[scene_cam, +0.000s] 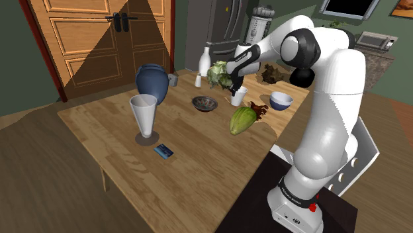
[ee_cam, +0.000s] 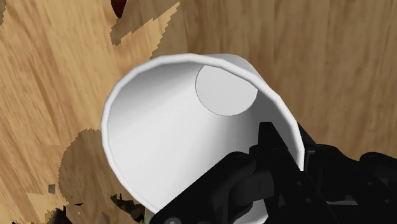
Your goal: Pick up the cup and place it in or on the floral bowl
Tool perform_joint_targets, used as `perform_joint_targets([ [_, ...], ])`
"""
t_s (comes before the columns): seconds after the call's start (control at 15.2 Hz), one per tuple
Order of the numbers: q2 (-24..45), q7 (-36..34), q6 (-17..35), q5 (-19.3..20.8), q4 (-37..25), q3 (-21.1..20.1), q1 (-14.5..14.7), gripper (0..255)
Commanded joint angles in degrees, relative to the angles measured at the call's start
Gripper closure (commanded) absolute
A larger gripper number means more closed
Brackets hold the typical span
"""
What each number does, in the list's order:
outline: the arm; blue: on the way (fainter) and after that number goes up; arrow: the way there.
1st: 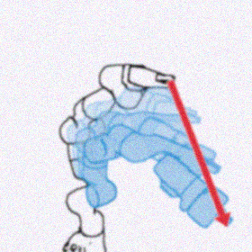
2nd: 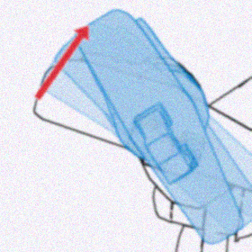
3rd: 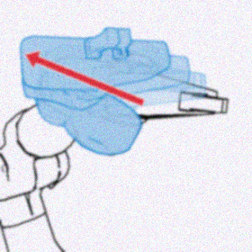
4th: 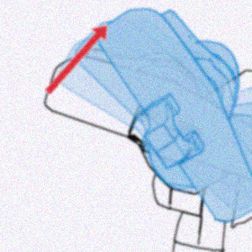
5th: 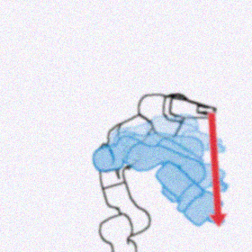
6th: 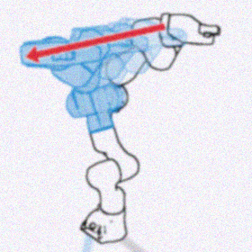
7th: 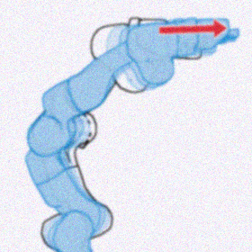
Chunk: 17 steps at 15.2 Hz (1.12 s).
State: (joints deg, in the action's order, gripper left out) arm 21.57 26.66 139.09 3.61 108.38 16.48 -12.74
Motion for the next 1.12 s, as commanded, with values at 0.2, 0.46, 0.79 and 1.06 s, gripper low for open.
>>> perform_joint_targets([
  [0.2,-0.83,0.04,-1.27,0.17,-0.44,0.11,0.09,255],
  [0.46,-2.42,0.13,-3.85,0.48,-1.48,0.28,0.28,255],
  [0.79,-4.20,0.27,-7.15,0.82,-3.06,0.45,0.47,255],
  [1.06,-5.44,0.42,-9.85,1.04,-4.56,0.54,0.59,255],
])
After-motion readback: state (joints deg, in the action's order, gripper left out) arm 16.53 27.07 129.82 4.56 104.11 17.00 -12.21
